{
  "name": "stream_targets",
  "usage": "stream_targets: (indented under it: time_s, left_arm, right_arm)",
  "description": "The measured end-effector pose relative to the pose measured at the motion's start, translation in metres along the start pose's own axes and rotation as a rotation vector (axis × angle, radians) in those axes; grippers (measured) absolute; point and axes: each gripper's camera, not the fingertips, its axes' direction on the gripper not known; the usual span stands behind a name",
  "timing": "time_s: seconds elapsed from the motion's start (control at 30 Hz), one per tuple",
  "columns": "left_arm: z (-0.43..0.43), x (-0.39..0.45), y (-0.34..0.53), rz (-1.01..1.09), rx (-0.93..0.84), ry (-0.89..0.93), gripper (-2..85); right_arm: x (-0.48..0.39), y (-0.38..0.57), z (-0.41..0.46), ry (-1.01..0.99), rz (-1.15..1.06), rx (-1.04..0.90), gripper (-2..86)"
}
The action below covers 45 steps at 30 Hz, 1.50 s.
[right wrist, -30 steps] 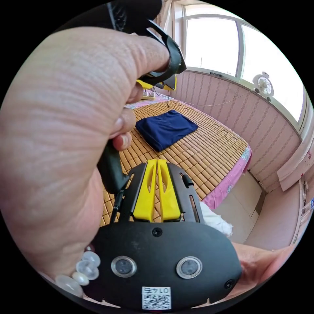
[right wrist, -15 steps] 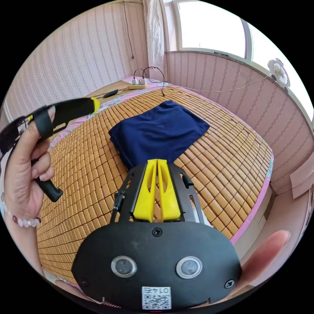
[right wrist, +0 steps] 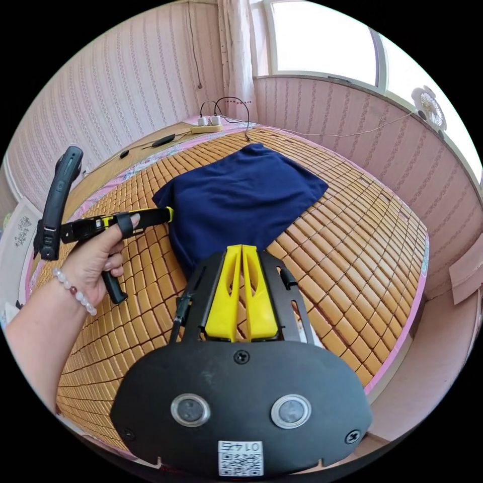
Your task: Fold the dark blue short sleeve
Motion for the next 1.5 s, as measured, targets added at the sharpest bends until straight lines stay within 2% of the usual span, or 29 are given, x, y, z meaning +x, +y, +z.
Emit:
stream_targets:
  time_s: [0.53, 0.7, 0.8, 1.0, 1.07, 1.2, 1.27, 1.33, 1.4, 1.5]
  left_arm:
    - [0.009, -0.012, -0.005, 0.109, 0.053, -0.012, -0.8]
    - [-0.014, -0.020, 0.005, 0.136, 0.091, 0.077, -1.0]
    - [-0.025, -0.020, 0.011, 0.173, 0.095, 0.113, -1.0]
    - [-0.052, -0.011, 0.020, 0.230, 0.134, 0.204, -1.0]
    - [-0.059, -0.005, 0.024, 0.259, 0.132, 0.235, -1.0]
    - [-0.065, 0.029, 0.046, 0.474, 0.090, 0.179, -1.0]
    - [-0.064, 0.044, 0.058, 0.545, 0.077, 0.169, -1.0]
    - [-0.063, 0.060, 0.069, 0.587, 0.081, 0.185, -0.9]
    - [-0.060, 0.071, 0.075, 0.614, 0.071, 0.227, -0.7]
    - [-0.057, 0.085, 0.085, 0.675, 0.050, 0.242, 0.0]
  right_arm:
    - [0.042, -0.055, -0.032, 0.077, -0.017, -0.072, -0.9]
    - [0.057, -0.064, -0.047, 0.066, -0.040, -0.068, -0.9]
    - [0.071, -0.062, -0.060, 0.001, -0.125, -0.046, -0.9]
    - [0.120, -0.068, -0.092, -0.288, -0.182, -0.047, -0.8]
    - [0.138, -0.066, -0.117, -0.376, -0.262, 0.066, -0.3]
    - [0.182, -0.069, -0.148, -0.472, -0.161, 0.218, 4.5]
    - [0.207, -0.074, -0.148, -0.597, -0.066, 0.192, 13.2]
    - [0.215, -0.077, -0.141, -0.664, -0.021, 0.133, 16.2]
    - [0.216, -0.079, -0.134, -0.698, -0.007, 0.084, 16.5]
    - [0.210, -0.084, -0.124, -0.703, -0.043, -0.019, 11.0]
